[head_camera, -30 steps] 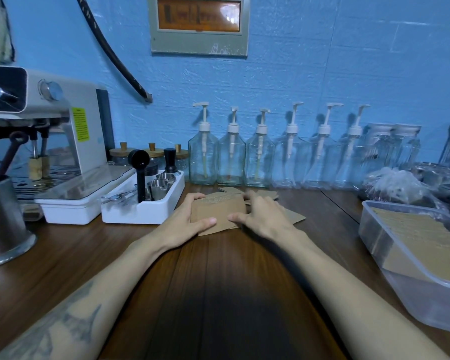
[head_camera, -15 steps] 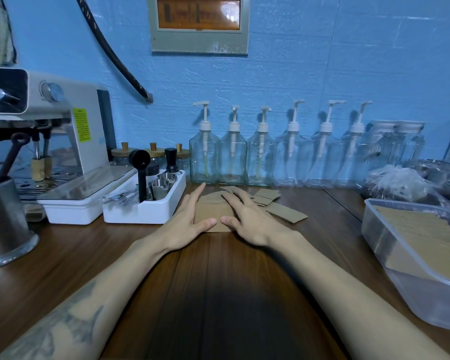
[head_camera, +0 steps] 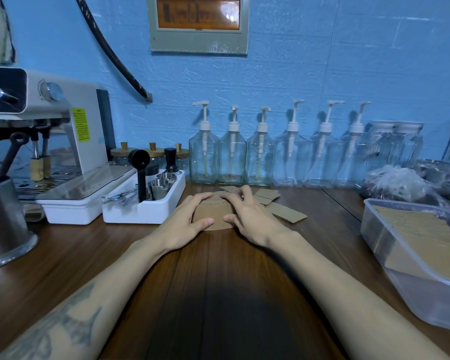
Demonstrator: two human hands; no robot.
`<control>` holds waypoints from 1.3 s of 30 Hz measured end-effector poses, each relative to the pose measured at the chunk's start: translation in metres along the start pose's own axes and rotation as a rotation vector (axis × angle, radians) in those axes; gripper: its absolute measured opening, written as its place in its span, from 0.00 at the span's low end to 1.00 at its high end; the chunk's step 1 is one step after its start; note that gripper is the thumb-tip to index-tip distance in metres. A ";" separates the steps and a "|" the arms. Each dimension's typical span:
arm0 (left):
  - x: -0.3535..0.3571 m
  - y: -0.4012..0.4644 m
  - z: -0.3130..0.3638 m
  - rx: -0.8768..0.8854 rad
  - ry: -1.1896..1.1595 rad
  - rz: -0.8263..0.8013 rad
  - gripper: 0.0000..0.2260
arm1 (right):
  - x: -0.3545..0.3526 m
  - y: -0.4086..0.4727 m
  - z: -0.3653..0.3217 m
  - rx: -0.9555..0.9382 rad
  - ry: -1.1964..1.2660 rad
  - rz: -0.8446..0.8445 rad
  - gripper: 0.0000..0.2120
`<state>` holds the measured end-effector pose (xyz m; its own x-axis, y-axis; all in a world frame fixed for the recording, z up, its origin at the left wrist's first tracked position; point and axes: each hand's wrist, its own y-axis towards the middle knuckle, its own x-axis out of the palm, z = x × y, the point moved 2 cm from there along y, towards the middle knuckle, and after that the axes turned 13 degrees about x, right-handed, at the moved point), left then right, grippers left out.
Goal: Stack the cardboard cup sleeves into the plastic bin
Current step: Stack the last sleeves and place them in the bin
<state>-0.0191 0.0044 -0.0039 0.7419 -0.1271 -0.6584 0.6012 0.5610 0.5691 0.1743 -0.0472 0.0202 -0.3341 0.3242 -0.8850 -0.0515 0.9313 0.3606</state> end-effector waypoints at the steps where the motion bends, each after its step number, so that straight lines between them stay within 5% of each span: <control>1: 0.000 0.000 0.001 0.008 0.008 0.001 0.30 | 0.000 -0.001 0.000 -0.006 -0.006 0.007 0.25; 15: -0.003 0.000 -0.002 -0.006 -0.038 0.026 0.24 | -0.009 0.002 0.010 0.063 0.052 -0.025 0.24; 20: -0.004 -0.001 -0.005 -0.055 -0.100 0.042 0.23 | -0.029 0.002 0.055 0.316 -0.123 0.021 0.26; 26: -0.003 -0.001 -0.004 -0.086 -0.071 0.042 0.25 | -0.019 -0.008 0.088 0.566 -0.218 -0.138 0.27; 34: -0.003 -0.001 -0.003 -0.096 -0.040 0.029 0.25 | -0.029 -0.003 0.083 0.548 0.008 -0.107 0.08; 39: -0.002 -0.001 -0.002 -0.098 -0.023 0.028 0.26 | -0.041 -0.001 0.078 0.564 0.225 -0.167 0.26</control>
<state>-0.0220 0.0057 -0.0046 0.7654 -0.1284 -0.6306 0.5489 0.6418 0.5355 0.2617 -0.0482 0.0330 -0.5574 0.1809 -0.8103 0.3639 0.9305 -0.0426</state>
